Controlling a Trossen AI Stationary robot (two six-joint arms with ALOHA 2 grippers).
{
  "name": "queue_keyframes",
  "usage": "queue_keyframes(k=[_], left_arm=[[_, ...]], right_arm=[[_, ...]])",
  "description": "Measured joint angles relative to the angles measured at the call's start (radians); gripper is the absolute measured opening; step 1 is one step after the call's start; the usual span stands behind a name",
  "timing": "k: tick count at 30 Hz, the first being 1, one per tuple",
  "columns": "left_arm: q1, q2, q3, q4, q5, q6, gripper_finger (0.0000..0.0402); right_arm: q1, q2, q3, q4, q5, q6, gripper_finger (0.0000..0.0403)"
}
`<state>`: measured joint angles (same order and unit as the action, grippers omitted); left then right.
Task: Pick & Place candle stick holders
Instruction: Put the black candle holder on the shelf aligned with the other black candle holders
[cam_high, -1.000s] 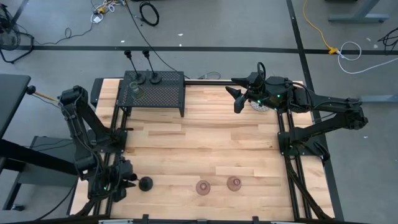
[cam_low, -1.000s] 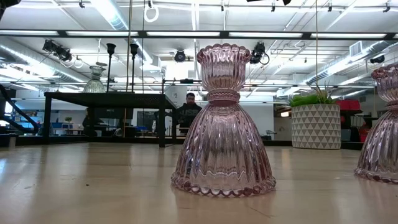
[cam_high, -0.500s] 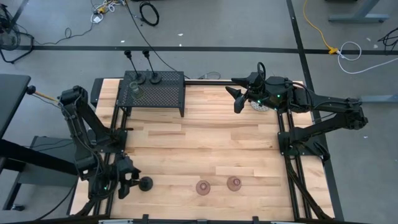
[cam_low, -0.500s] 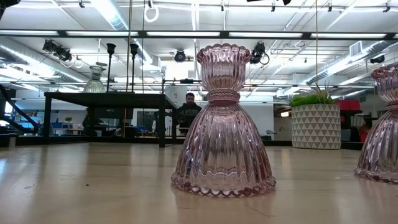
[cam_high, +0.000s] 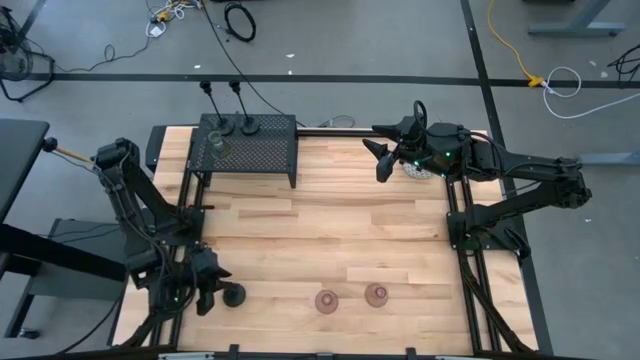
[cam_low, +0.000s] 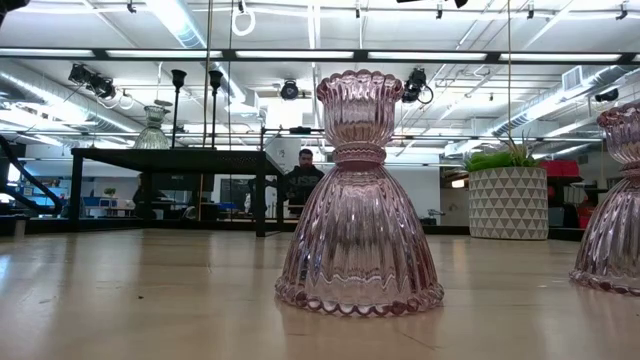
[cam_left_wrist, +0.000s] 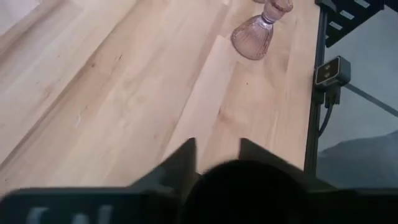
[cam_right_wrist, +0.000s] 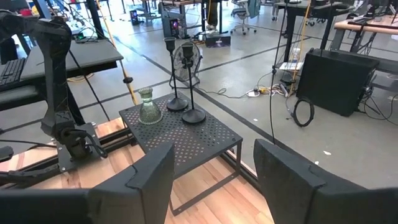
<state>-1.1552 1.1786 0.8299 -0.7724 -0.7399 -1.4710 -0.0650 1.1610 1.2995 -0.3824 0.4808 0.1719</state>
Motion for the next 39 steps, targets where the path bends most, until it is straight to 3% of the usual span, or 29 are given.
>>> queue_keyframes(k=[2, 16, 25, 33, 39], left_arm=[[0.001, 0.000, -0.001, -0.001, 0.002, -0.001, 0.0090], [0.007, -0.004, -0.006, -0.004, -0.012, -0.014, 0.0090], [0.116, -0.097, -0.006, -0.006, -0.016, 0.025, 0.0090], [0.330, -0.161, 0.096, -0.003, 0.011, 0.363, 0.0090], [0.545, -0.159, 0.230, 0.003, 0.088, 0.612, 0.0090]], right_arm=[[0.000, 0.000, 0.000, 0.000, 0.000, -0.001, 0.0220], [0.000, 0.000, 0.000, 0.000, -0.010, -0.016, 0.0220], [0.000, 0.021, 0.000, 0.001, -0.105, 0.003, 0.0220], [0.000, 0.034, 0.000, 0.017, -0.170, 0.003, 0.0220], [0.000, 0.033, 0.000, 0.036, -0.213, 0.003, 0.0220]])
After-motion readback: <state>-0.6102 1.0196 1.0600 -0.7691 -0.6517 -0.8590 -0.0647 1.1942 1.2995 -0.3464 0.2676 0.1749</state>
